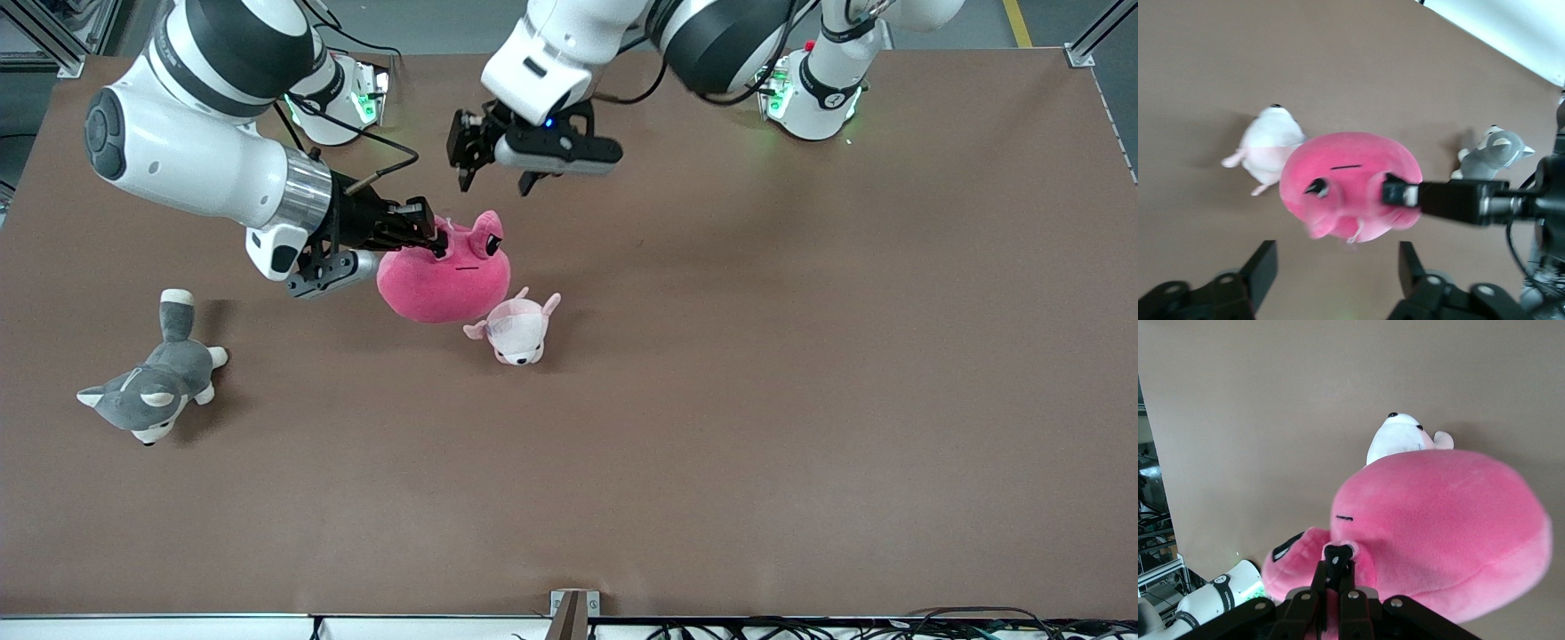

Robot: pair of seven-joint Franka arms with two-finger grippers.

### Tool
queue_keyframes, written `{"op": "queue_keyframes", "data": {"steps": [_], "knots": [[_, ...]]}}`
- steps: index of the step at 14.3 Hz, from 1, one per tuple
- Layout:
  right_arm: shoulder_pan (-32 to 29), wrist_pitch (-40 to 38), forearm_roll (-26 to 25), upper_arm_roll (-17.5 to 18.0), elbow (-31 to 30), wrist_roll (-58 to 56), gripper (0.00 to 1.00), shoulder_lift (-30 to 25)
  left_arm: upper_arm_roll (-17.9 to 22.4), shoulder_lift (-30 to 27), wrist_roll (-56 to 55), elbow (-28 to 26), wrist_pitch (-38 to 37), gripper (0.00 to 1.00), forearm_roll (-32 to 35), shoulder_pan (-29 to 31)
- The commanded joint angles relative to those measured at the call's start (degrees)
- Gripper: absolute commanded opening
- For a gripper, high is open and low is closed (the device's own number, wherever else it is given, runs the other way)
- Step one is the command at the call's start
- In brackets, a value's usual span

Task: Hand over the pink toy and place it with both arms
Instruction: 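Open the left gripper and withdraw it while the right gripper carries plush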

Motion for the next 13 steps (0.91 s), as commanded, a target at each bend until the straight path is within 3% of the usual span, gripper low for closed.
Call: {"op": "queue_keyframes", "data": {"steps": [1,8,13], "knots": [[-3.15,-2.45,0.50,-0.35,2.23,-1.68,0.06,0.26,0.32,-6.33,4.28,-1.14,-9.43,1.00,1.62,2.51],[-17.73,-13.62,-0.11,-0.36,3.38,-16.99,0.05,1.39,0.15,-19.87,28.17,-3.07,-37.48,1.00,1.54,18.84],[-22.94,-12.92,-1.60,-0.44,5.66,-16.90,0.01,8.16,0.24,-21.56,40.58,-7.47,-38.48,1.00,1.54,33.08]]}}
